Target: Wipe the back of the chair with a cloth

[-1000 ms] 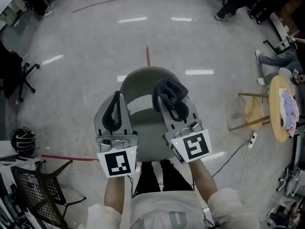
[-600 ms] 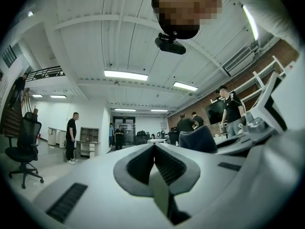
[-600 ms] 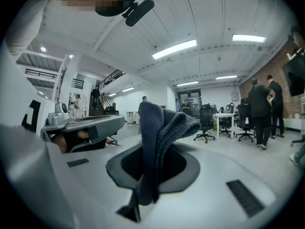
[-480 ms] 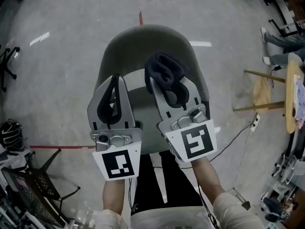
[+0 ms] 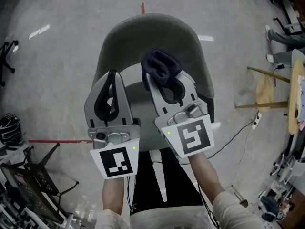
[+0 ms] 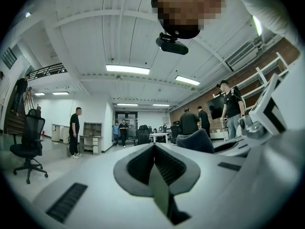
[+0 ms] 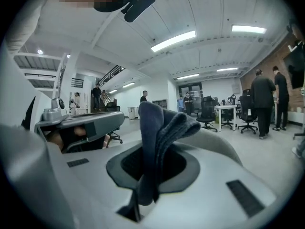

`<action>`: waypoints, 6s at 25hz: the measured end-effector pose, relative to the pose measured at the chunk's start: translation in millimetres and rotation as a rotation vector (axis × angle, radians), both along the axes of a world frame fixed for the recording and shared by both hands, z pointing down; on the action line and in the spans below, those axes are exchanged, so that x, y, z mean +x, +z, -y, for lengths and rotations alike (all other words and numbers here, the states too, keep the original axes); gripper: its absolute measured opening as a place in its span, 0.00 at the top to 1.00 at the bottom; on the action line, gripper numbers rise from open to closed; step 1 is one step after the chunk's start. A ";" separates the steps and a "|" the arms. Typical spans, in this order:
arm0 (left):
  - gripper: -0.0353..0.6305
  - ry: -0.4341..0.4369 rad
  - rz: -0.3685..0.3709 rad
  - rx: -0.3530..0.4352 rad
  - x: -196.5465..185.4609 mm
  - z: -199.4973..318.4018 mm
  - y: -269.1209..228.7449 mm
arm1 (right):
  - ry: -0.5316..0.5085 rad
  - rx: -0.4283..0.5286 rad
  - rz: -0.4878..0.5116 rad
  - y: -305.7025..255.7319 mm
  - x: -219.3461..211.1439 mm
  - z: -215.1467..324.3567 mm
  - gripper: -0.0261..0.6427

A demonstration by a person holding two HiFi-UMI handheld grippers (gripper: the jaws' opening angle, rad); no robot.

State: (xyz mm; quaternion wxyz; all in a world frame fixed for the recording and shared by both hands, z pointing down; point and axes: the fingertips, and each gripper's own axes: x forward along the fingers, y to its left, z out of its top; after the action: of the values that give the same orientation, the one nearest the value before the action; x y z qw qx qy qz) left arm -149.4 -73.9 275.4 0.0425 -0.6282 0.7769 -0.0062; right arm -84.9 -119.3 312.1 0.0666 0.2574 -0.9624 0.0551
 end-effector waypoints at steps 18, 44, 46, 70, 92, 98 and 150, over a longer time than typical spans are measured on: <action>0.92 -0.136 0.014 -0.041 -58.8 -21.7 38.2 | -0.240 -0.019 0.004 36.6 -147.1 8.8 0.88; 0.92 -0.116 -0.041 -0.051 -47.3 -7.5 55.8 | -0.076 0.037 -0.080 62.5 -120.4 57.4 0.88; 0.92 -0.107 -0.039 -0.055 -42.2 -4.7 55.7 | -0.037 0.020 -0.074 63.5 -107.2 69.8 0.88; 0.92 0.060 -0.045 -0.059 36.8 40.7 58.1 | 0.317 0.035 -0.105 68.2 45.4 138.4 0.88; 0.92 -0.060 -0.068 -0.049 -10.9 10.2 77.2 | 0.062 0.078 -0.023 59.8 -18.5 61.4 0.88; 0.92 -0.132 -0.071 -0.070 -37.9 -10.5 88.3 | -0.099 0.020 -0.022 91.5 -78.7 17.3 0.88; 0.92 0.085 -0.060 -0.106 40.9 46.0 102.0 | 0.550 0.078 -0.203 118.5 103.4 125.4 0.88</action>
State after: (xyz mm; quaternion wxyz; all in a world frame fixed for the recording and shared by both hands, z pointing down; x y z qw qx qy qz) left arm -108.5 -119.9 377.5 -0.0140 -0.6620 0.7489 -0.0265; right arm 18.5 -244.7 430.7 0.1352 0.5151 -0.8464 0.0079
